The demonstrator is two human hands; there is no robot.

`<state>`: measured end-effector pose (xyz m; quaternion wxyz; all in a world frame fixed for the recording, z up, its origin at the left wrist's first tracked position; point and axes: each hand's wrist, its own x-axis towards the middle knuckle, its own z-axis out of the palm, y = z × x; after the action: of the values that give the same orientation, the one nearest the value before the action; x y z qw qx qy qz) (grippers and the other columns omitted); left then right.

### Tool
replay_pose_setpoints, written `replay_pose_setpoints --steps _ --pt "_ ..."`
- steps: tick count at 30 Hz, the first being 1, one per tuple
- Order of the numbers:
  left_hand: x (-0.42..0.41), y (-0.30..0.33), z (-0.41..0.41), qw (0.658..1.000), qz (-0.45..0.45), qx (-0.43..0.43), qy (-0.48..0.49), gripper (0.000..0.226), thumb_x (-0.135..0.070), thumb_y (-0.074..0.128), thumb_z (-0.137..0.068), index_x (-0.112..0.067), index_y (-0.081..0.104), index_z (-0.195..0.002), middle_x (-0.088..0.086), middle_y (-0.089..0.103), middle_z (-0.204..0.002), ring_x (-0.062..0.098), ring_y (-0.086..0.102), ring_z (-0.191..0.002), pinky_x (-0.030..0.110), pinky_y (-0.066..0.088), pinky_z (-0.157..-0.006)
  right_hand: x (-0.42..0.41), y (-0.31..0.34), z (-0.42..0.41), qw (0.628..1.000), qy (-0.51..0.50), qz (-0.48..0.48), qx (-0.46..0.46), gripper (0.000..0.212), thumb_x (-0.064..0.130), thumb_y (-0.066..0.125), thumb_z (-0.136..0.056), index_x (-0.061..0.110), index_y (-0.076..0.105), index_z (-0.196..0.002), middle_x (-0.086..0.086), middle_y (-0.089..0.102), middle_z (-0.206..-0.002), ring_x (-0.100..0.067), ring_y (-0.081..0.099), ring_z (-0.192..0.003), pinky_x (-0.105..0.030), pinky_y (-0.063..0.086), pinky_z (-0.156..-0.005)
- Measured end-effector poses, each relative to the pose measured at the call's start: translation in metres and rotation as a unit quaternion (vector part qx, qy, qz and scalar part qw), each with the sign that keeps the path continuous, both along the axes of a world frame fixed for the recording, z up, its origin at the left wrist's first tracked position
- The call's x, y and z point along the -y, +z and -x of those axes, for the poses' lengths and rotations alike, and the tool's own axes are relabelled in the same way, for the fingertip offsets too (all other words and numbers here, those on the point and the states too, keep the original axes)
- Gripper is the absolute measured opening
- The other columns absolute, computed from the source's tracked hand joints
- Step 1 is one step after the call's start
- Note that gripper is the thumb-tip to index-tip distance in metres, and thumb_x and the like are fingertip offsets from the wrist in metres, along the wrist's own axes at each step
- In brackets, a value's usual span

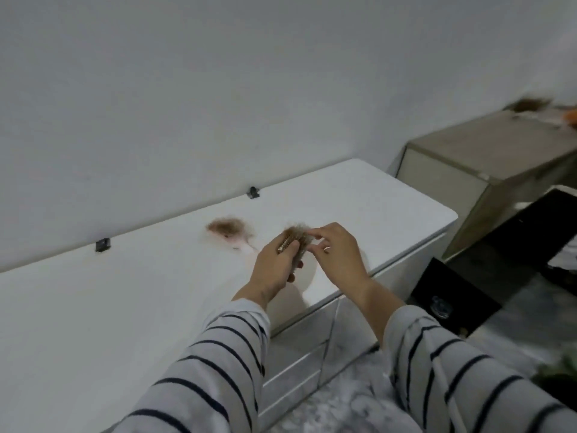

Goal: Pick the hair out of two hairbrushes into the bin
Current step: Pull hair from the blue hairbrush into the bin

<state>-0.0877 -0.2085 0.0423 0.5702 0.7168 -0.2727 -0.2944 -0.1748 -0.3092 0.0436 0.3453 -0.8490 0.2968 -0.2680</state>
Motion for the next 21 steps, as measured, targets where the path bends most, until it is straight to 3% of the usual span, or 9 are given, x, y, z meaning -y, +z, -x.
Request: replay_pose_setpoints --steps 6,9,13,16,18,19,21 --pt "0.039 -0.01 0.099 0.996 -0.023 0.024 -0.082 0.032 -0.036 0.048 -0.099 -0.025 0.055 -0.127 0.001 0.065 -0.082 0.01 0.052 -0.049 0.016 0.037 -0.04 0.03 -0.013 0.113 0.996 -0.083 -0.004 0.018 0.007 0.011 0.066 -0.082 0.015 0.072 -0.085 -0.001 0.064 -0.089 -0.014 0.061 -0.08 -0.025 0.05 -0.077" --pt "0.051 -0.022 0.152 0.988 -0.053 0.069 -0.132 0.029 -0.039 0.044 -0.099 -0.023 0.063 -0.116 0.002 0.065 -0.073 0.014 0.051 -0.046 0.016 0.036 -0.04 0.038 -0.023 0.173 0.989 -0.141 -0.039 0.031 0.008 0.01 0.062 -0.086 0.008 0.07 -0.087 -0.01 0.069 -0.09 -0.018 0.063 -0.083 -0.03 0.051 -0.078" --pt "0.061 -0.041 0.208 0.976 -0.1 0.077 -0.179 0.034 -0.039 0.046 -0.099 -0.011 0.064 -0.099 0.004 0.066 -0.074 0.015 0.052 -0.045 0.014 0.034 -0.037 0.048 -0.03 0.241 0.959 -0.228 -0.159 0.061 0.017 0.013 0.05 -0.094 0.001 0.062 -0.095 -0.013 0.065 -0.09 -0.027 0.062 -0.085 -0.039 0.05 -0.08" --pt "0.069 -0.054 0.25 0.969 -0.118 0.083 -0.201 0.031 -0.039 0.047 -0.098 -0.013 0.063 -0.095 0.002 0.066 -0.071 0.012 0.053 -0.039 0.013 0.032 -0.034 0.054 -0.024 0.295 0.905 -0.271 -0.287 0.161 0.016 0.015 0.043 -0.098 0.012 0.055 -0.088 -0.009 0.062 -0.099 -0.018 0.059 -0.079 -0.027 0.049 -0.065" --pt "0.075 -0.065 0.276 0.963 -0.128 0.078 -0.222 0.031 -0.04 0.048 -0.097 -0.013 0.062 -0.088 0.002 0.066 -0.068 0.013 0.052 -0.038 0.014 0.031 -0.033 0.053 -0.018 0.328 0.844 -0.253 -0.401 0.251 0.014 0.016 0.037 -0.101 0.016 0.048 -0.092 -0.007 0.061 -0.106 -0.019 0.059 -0.091 -0.022 0.048 -0.065" --pt "0.076 -0.07 0.285 0.96 -0.134 0.076 -0.233 0.032 -0.04 0.048 -0.097 -0.014 0.061 -0.084 0.004 0.066 -0.067 0.014 0.053 -0.039 0.015 0.031 -0.033 0.052 -0.016 0.339 0.811 -0.24 -0.447 0.291 0.012 0.015 0.035 -0.101 0.014 0.045 -0.095 -0.008 0.063 -0.102 -0.021 0.059 -0.093 -0.024 0.049 -0.071" --pt "0.081 -0.075 0.313 0.951 -0.14 0.079 -0.263 0.034 -0.041 0.049 -0.096 -0.012 0.064 -0.086 0.007 0.069 -0.07 0.014 0.052 -0.037 0.015 0.031 -0.034 0.051 -0.017 0.37 0.754 -0.241 -0.506 0.343 0.018 0.013 0.034 -0.101 0.014 0.044 -0.087 -0.005 0.061 -0.074 -0.02 0.059 -0.073 -0.03 0.049 -0.079"
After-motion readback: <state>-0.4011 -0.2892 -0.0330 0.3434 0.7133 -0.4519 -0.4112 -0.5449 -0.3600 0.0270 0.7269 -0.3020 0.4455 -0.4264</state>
